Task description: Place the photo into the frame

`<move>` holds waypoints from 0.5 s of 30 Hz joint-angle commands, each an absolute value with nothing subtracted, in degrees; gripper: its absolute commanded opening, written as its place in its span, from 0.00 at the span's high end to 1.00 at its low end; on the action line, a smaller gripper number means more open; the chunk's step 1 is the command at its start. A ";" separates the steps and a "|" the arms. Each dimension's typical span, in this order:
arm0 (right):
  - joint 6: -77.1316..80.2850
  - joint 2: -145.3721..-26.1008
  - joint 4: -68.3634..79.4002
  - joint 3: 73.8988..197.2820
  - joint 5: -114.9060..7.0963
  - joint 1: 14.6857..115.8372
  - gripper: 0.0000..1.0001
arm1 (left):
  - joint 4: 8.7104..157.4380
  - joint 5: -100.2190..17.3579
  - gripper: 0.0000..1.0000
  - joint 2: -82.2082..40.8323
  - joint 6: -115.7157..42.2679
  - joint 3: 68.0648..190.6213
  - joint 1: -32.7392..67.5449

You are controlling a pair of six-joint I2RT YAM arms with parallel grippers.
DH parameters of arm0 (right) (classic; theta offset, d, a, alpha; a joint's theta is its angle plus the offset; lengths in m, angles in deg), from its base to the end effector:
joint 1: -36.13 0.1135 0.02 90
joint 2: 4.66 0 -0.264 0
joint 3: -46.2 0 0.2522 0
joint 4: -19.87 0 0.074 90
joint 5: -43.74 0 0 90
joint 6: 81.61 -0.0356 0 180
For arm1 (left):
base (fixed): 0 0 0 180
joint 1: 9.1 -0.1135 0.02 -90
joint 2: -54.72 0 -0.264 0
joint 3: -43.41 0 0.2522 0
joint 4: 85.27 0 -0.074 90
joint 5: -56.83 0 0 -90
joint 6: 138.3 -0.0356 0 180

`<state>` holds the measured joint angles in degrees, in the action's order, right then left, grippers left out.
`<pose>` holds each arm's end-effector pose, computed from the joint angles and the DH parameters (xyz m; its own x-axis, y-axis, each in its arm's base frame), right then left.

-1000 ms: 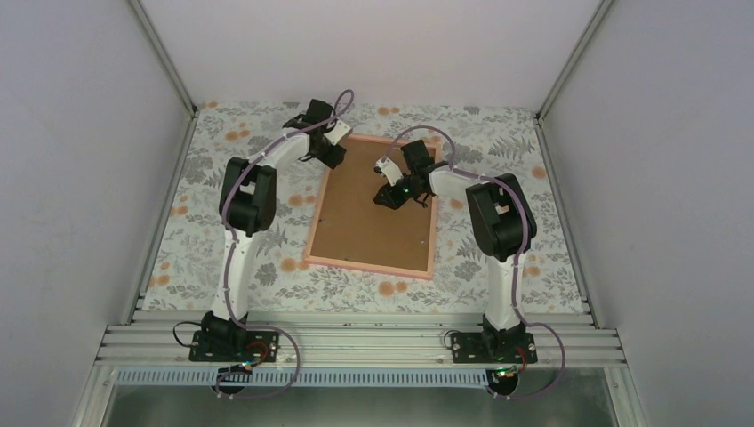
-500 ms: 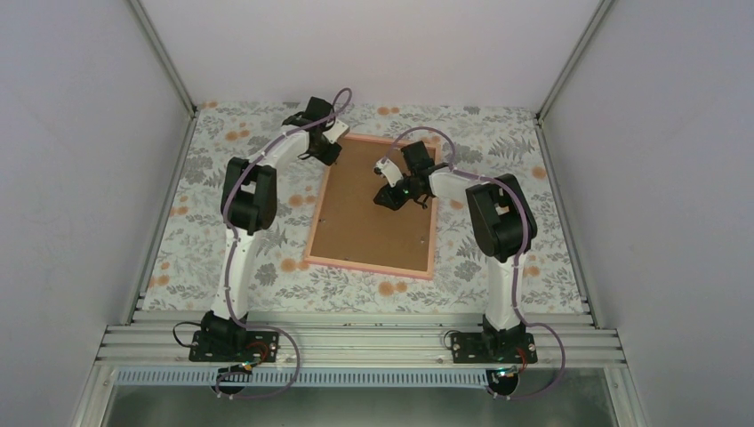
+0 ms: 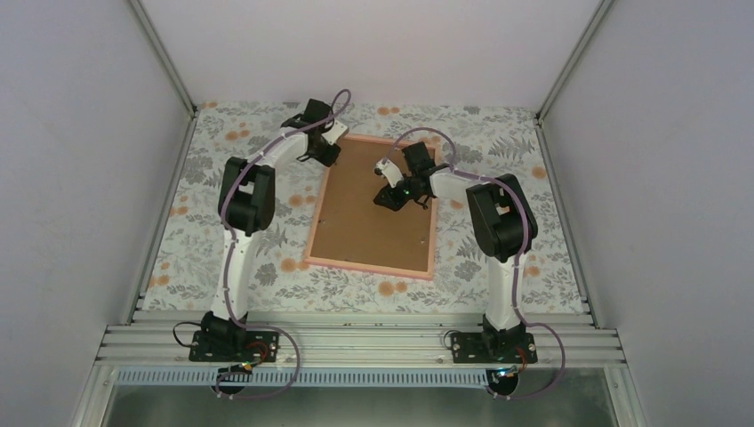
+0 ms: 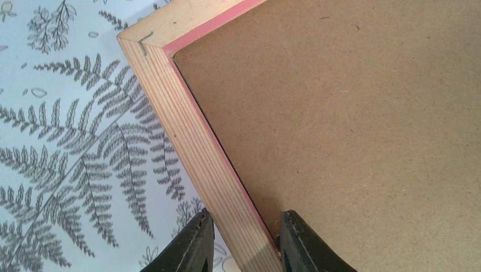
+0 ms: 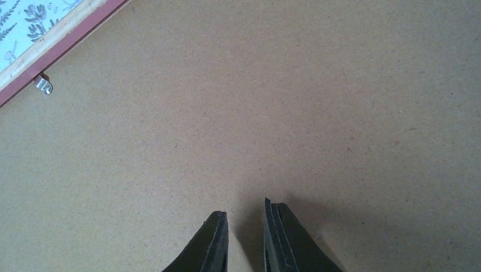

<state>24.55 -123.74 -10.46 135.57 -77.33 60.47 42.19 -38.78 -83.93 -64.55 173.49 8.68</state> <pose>0.3747 0.1897 0.1287 -0.5946 -0.5306 -0.6041 -0.7843 0.5482 0.2905 0.4945 -0.1622 0.1545 -0.7028 0.5178 -0.4878 0.5682 0.8212 0.0530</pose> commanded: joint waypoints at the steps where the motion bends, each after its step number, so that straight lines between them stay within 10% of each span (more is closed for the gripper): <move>1: 25.17 -124.87 -16.42 132.26 -76.89 61.10 0.81 | 38.19 -38.41 0.71 -81.14 -66.43 167.04 8.33; 15: 24.58 -124.33 -16.99 129.04 -79.14 63.27 0.82 | 37.50 -40.40 0.63 -76.05 -65.76 164.43 8.12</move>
<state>24.82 -121.80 -10.38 131.24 -82.08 62.40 42.95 -38.95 -76.48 -66.74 161.90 8.27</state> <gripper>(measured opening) 0.179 0.339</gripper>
